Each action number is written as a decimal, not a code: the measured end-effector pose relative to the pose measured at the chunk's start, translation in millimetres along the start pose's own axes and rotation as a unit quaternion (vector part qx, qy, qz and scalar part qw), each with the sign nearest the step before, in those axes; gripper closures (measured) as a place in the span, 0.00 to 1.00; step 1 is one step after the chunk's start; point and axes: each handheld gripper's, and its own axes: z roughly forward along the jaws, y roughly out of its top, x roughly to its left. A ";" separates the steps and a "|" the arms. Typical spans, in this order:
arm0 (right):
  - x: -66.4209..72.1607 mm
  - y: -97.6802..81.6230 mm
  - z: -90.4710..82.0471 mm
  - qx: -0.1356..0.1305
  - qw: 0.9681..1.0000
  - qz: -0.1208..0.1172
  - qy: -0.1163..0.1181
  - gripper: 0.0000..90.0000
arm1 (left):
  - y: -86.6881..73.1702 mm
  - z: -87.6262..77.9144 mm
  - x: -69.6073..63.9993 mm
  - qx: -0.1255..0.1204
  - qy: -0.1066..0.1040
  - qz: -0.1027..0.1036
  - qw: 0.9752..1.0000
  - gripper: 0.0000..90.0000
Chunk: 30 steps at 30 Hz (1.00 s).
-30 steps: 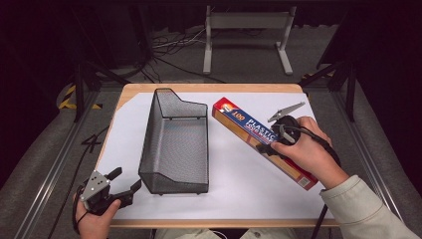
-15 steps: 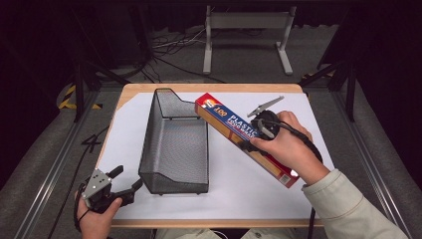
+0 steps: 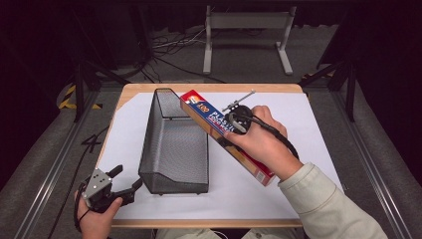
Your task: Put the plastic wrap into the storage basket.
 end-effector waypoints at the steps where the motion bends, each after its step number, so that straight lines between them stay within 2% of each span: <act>1: 1.5 2.2 1.2 0.000 1.000 0.001 0.001 0.44 | -0.2 -0.2 -0.2 -0.001 0.001 0.000 1.000 0.20; 12: 19.9 21.4 19.6 -0.005 1.000 0.004 0.008 0.44 | -2.5 -5.6 -0.2 -0.001 0.007 -0.001 1.000 0.21; 17: 26.8 27.6 28.7 0.000 1.000 0.007 0.019 0.44 | -3.5 -6.7 0.8 -0.003 0.008 -0.002 1.000 0.21; 20: 33.3 31.8 32.6 -0.005 1.000 -0.001 0.007 0.44 | -3.6 -6.0 0.9 -0.001 0.007 -0.001 1.000 0.21; 30: 45.7 39.7 48.0 0.007 0.999 0.026 0.020 0.44 | -2.9 -4.0 1.0 -0.004 0.002 -0.002 1.000 0.21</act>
